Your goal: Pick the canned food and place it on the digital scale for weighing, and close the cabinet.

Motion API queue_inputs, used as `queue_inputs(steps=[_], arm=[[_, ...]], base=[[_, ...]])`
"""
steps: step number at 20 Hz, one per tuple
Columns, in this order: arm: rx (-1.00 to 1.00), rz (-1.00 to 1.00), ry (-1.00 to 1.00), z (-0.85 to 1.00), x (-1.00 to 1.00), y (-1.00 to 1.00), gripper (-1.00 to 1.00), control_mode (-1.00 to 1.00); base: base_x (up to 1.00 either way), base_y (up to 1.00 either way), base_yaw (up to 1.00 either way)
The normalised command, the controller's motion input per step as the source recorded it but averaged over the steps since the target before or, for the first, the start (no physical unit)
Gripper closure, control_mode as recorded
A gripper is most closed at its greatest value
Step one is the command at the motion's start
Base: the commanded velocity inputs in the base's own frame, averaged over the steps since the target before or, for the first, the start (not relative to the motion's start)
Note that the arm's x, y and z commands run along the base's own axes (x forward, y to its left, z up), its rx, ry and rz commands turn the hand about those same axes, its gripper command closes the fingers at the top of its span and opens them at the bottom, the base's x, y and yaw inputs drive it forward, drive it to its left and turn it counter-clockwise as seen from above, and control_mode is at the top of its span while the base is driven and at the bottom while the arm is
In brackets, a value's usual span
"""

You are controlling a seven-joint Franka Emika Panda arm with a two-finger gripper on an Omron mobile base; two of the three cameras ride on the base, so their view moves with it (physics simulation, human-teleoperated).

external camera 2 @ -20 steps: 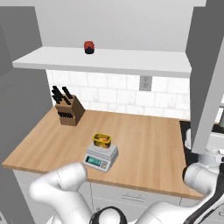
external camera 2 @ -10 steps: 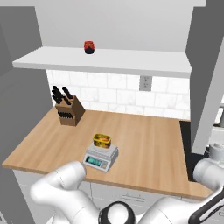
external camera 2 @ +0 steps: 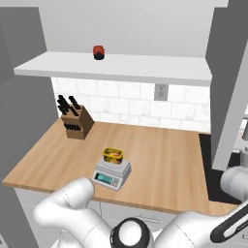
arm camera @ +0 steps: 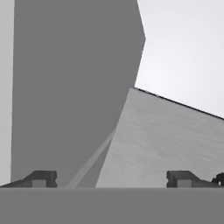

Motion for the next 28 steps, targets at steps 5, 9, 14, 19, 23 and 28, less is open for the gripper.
queue_inputs(steps=[5,9,14,19,23,28], arm=[[-0.20,-0.10,0.00,0.45,-0.45,0.57,-1.00,-1.00],[-0.24,-0.08,0.00,0.51,-0.60,0.75,-1.00,-1.00],[-0.29,-0.10,0.00,0.53,-0.55,0.89,-1.00,-1.00],[-0.30,-0.10,0.00,0.44,-0.46,0.87,-1.00,-1.00],[-0.31,-0.16,0.00,0.19,-0.22,0.99,-1.00,-1.00],[-0.30,-0.24,0.00,0.01,0.00,1.00,-1.00,-1.00]], base=[[0.00,0.00,0.00],[0.00,0.00,0.00],[0.00,0.00,0.00],[0.00,0.00,0.00],[0.00,0.00,0.00],[0.00,0.00,0.00]])
